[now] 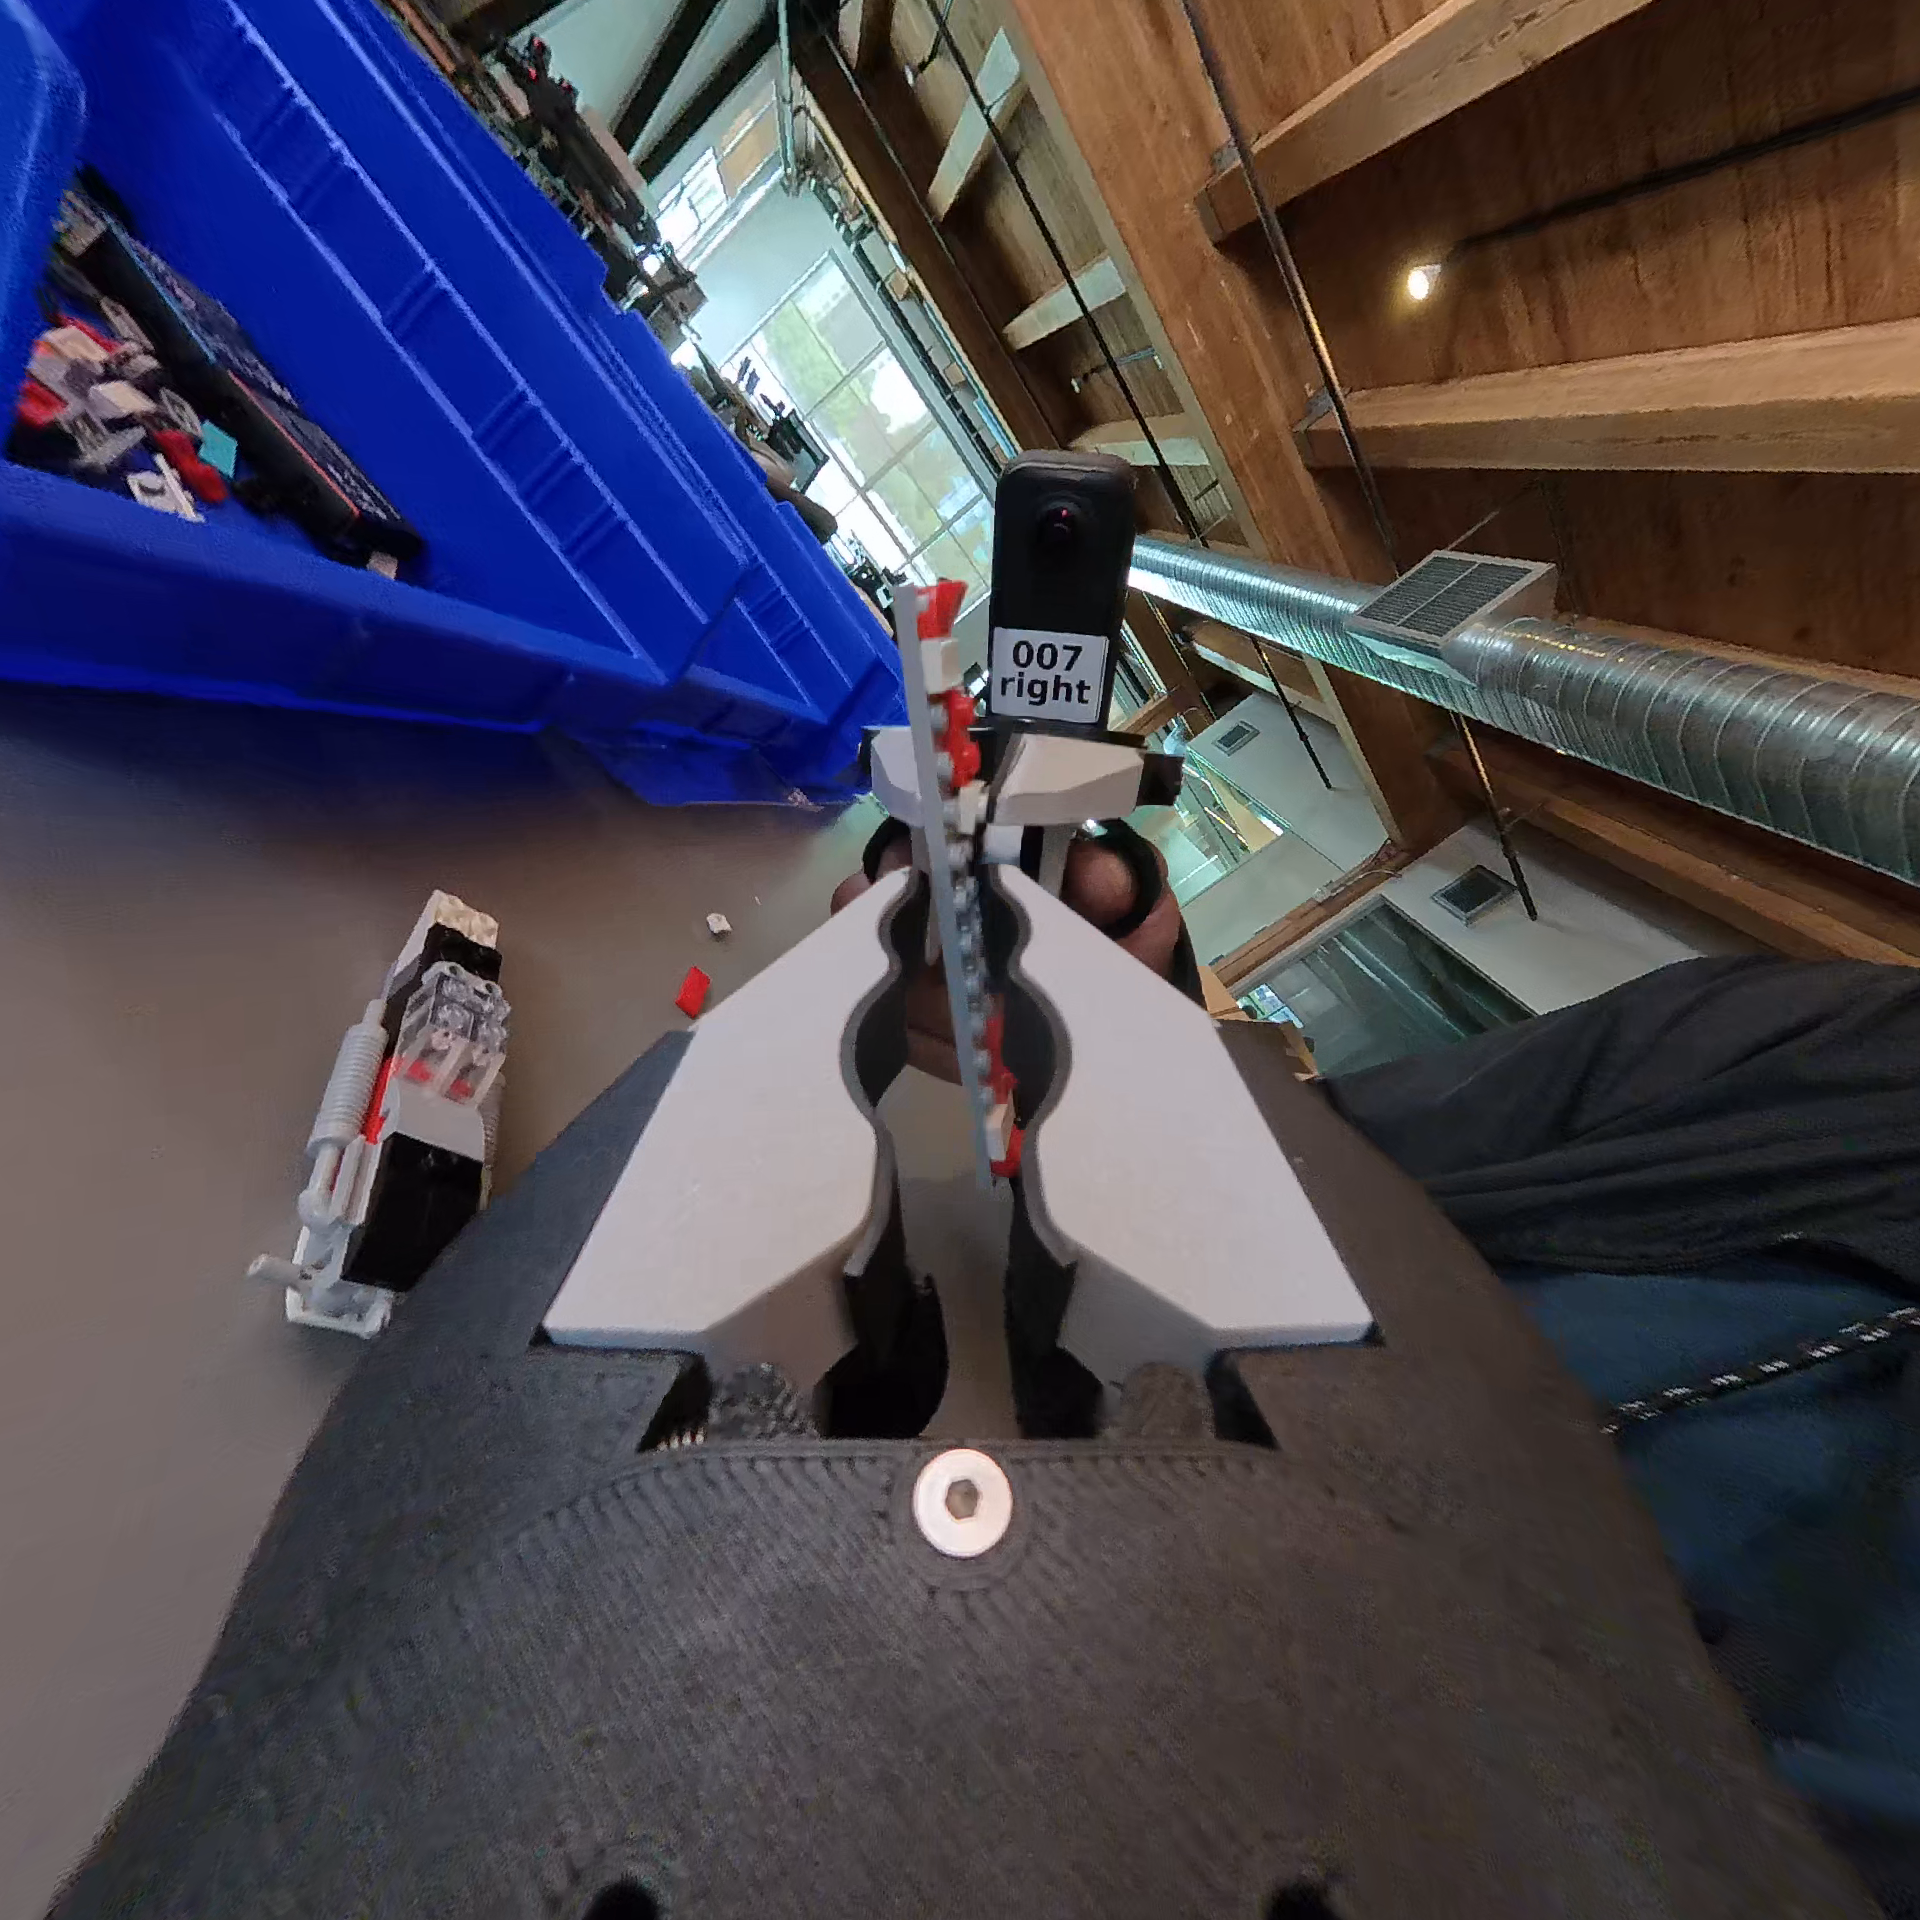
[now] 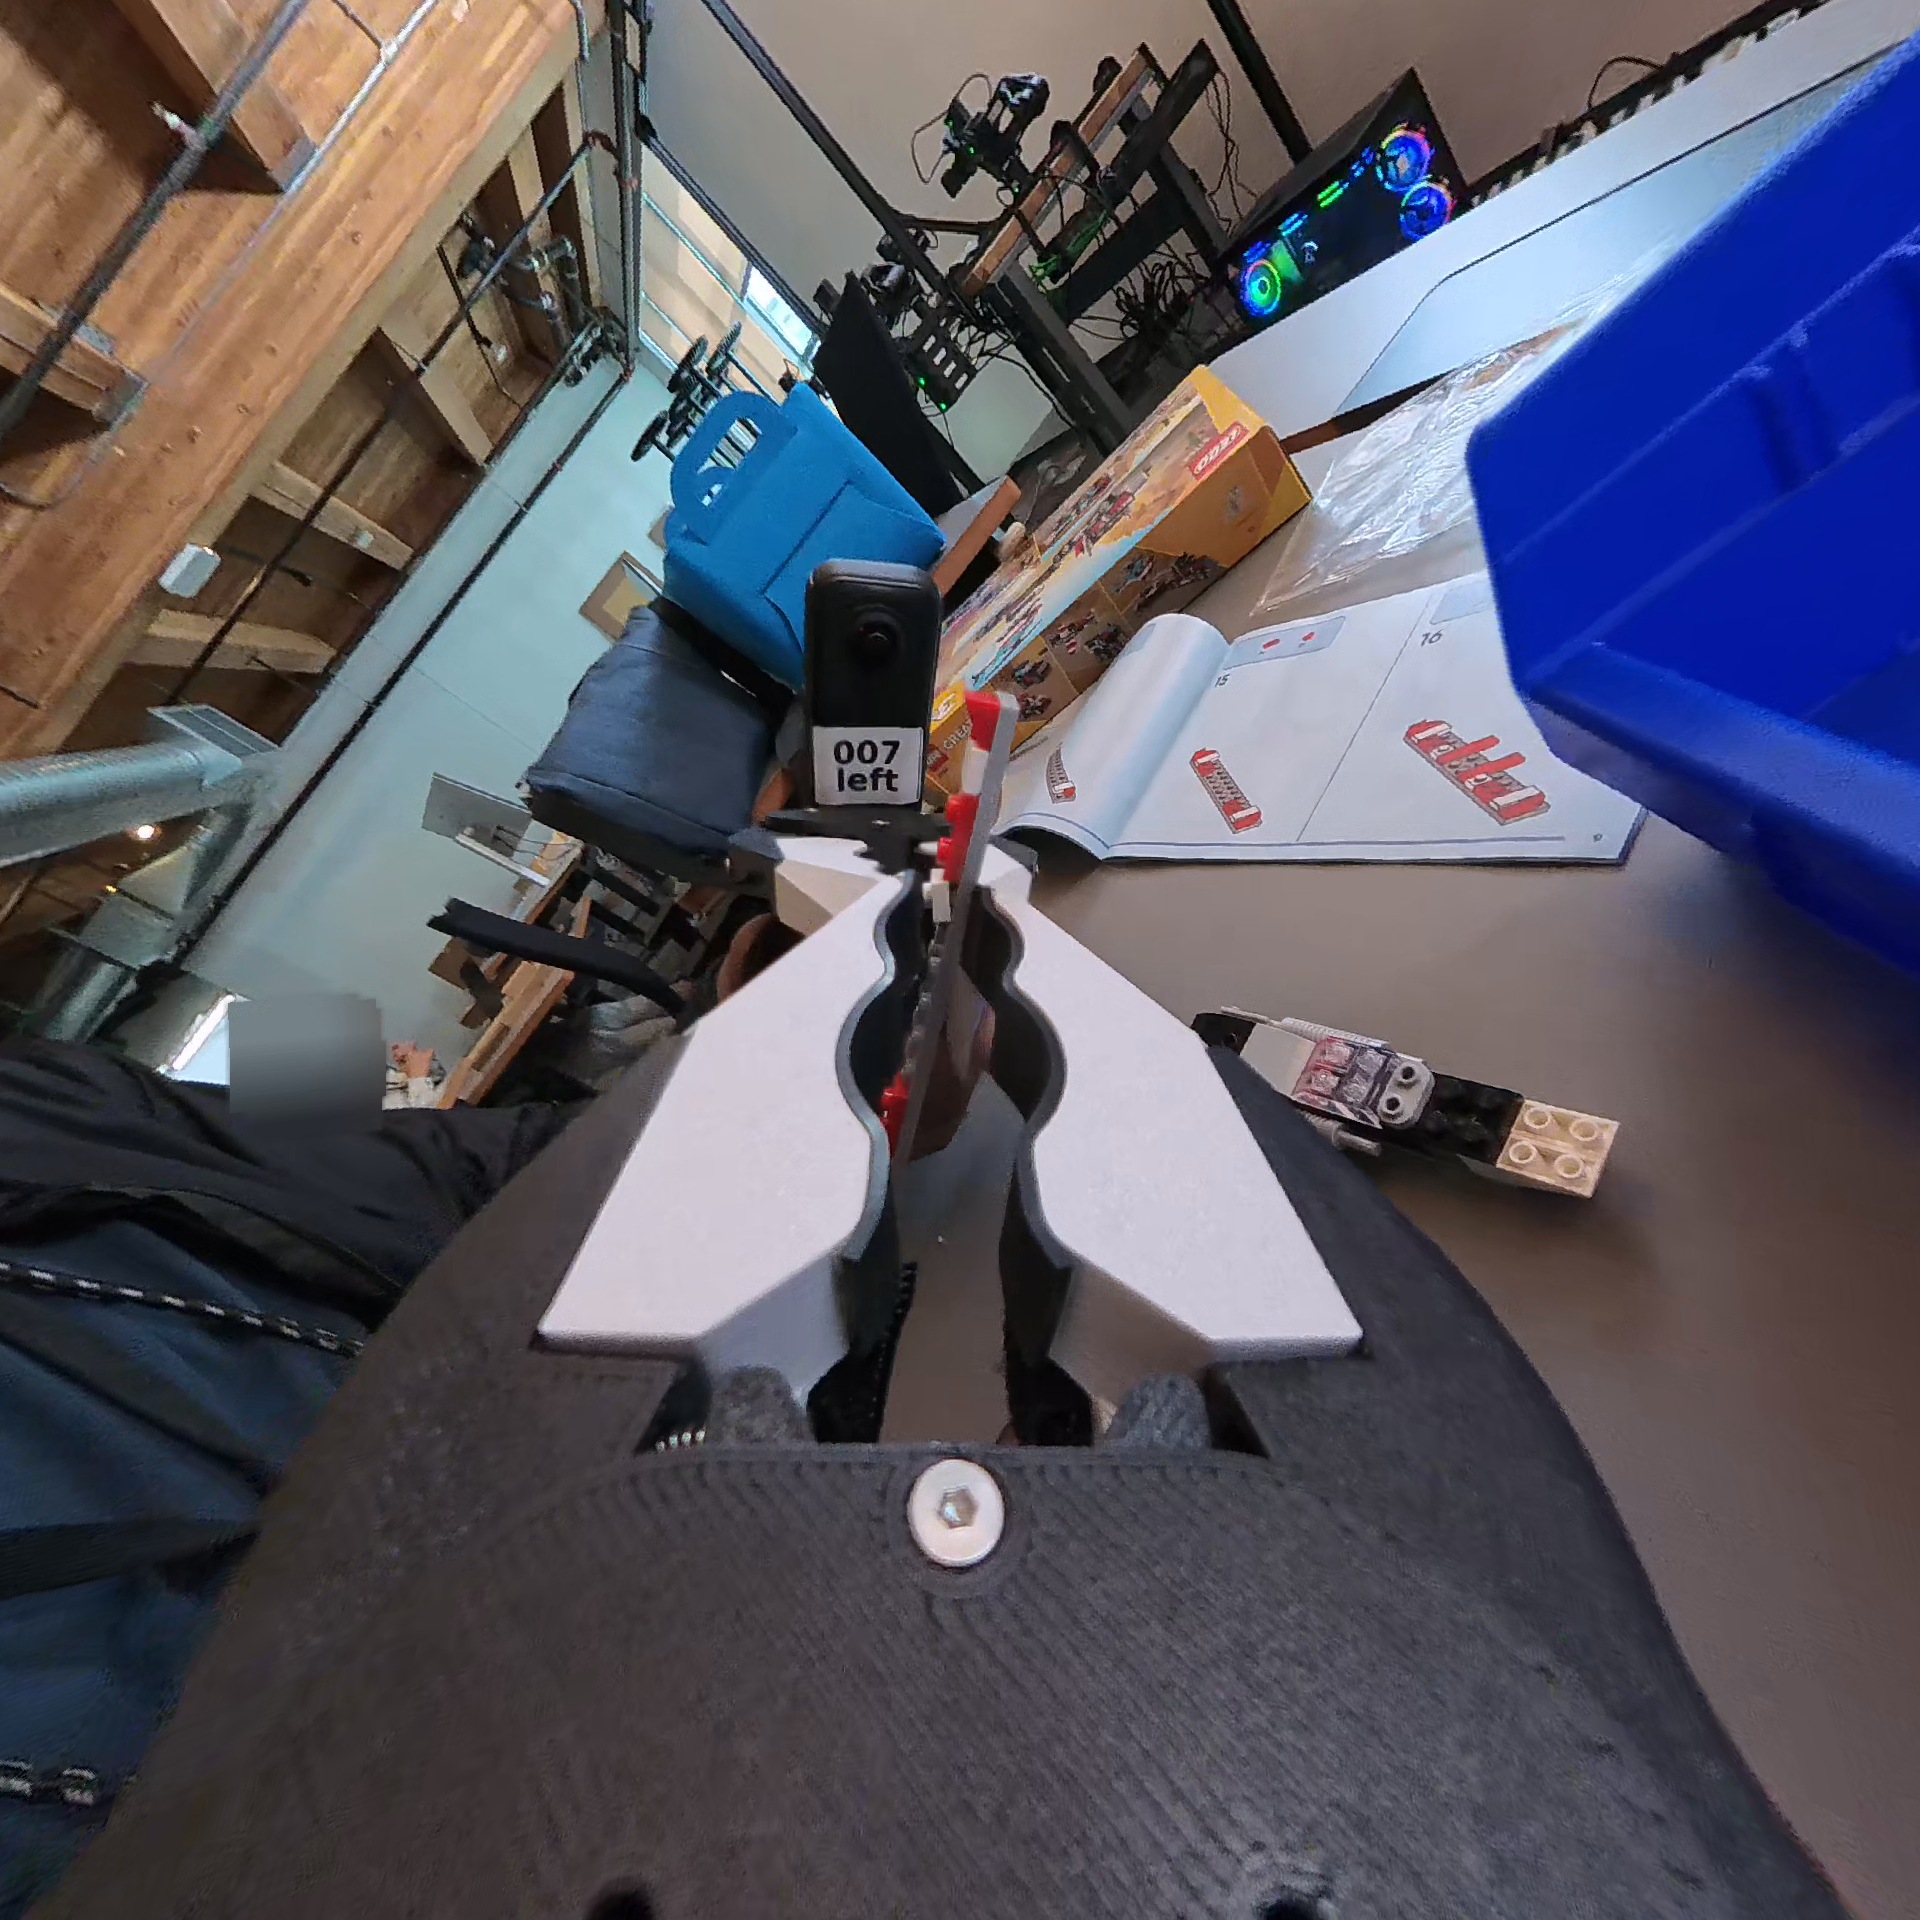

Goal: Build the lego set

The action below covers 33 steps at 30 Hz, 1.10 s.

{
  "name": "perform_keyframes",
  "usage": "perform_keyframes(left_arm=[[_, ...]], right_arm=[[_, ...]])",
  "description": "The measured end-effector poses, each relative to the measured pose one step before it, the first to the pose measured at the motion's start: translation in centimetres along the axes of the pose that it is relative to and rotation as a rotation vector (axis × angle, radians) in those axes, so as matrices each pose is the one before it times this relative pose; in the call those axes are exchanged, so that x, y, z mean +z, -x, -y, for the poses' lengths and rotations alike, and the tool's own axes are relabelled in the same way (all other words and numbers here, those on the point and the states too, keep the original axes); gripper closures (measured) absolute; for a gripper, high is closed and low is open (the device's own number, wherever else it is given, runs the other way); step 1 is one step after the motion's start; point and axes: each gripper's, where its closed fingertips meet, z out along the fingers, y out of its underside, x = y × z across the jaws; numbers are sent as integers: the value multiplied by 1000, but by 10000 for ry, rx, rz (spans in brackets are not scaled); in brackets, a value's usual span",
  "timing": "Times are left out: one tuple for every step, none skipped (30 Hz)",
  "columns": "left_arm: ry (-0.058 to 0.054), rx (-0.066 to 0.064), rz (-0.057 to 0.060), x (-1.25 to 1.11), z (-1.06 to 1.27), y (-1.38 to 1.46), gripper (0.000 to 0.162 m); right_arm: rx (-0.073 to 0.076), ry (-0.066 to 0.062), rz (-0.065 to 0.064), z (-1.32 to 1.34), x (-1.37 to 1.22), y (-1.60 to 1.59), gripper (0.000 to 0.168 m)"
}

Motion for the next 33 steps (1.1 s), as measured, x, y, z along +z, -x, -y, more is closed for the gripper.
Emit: perform_keyframes(left_arm=[[-32,139,-20,19,58,-139,154],[-21,194,9,-17,47,-90,154],[22,205,9,-19,29,-112,154],[7,210,20,-28,57,-107,155],[1,242,-11,-31,70,-184,155],[15,275,20,-28,65,-150,156],[34,344,73,-1,38,-101,156],[32,357,97,-8,24,-77,156],[39,342,84,2,26,-90,156],[55,272,69,-16,0,-66,156],[38,187,40,1,8,-61,156],[7,132,-24,6,9,-116,156],[-14,64,-78,-1,20,-150,156],[-27,8,-106,9,42,-157,156],[-25,-1,-111,-16,18,-153,156],[-14,9,-128,-21,24,-173,156],[-35,-2,-191,-44,81,-274,156],[-49,-23,-177,-14,93,-278,156],[-22,26,-59,-11,37,-117,156],[30,38,31,-18,-37,43,156],[57,53,75,-7,-77,103,156],[52,73,93,5,-76,135,156],[36,64,84,5,-65,111,155],[28,28,58,11,-40,87,155],[29,12,35,-2,-51,63,155],[-5,9,1,2,-6,5,155],[-33,-54,-23,-1,35,-1,155],[-47,-118,-34,-25,57,23,155],[-54,-181,-32,-26,59,73,156],[-73,-194,-29,-21,50,97,156],[-102,-199,-28,7,83,80,156],[-87,-208,15,20,39,156,157],[-79,-194,-10,11,13,136,157]], right_arm=[[-97,31,-24,-40,66,77,160],[-72,-16,10,70,8,116,160],[-31,2,61,56,-19,160,160],[6,-18,81,49,-11,177,160],[16,-45,83,69,-16,189,159],[24,-47,83,57,-3,184,159],[37,-56,63,65,-11,139,159],[82,-72,69,67,1,114,159],[85,-63,97,37,-21,116,159],[88,-43,100,8,-21,97,159],[28,-44,74,2,-25,84,159],[9,-28,96,5,-28,131,159],[16,-8,118,5,-34,155,159],[-16,-3,109,3,-33,157,159],[26,-9,109,10,-12,146,160],[74,-12,148,-6,-6,170,159],[76,-39,224,23,-11,262,161],[69,-50,232,27,20,292,161],[40,-49,114,15,24,157,161],[23,-13,-9,-15,5,-34,161],[6,17,-64,-37,-13,-114,161],[20,9,-84,-37,-18,-147,161],[15,1,-83,-26,-14,-136,161],[-34,4,-86,-20,-11,-102,161],[-40,15,-81,-24,-8,-84,161],[-21,-1,-34,-8,5,-27,161],[25,-34,-1,30,11,6,161],[57,-43,-5,34,31,-25,161],[56,-38,-20,23,49,-59,161],[-87,-43,-5,37,48,-9,160],[-194,-50,4,47,43,12,161],[-64,-71,-57,99,-14,-118,161],[86,-104,-79,166,-29,-186,158]])
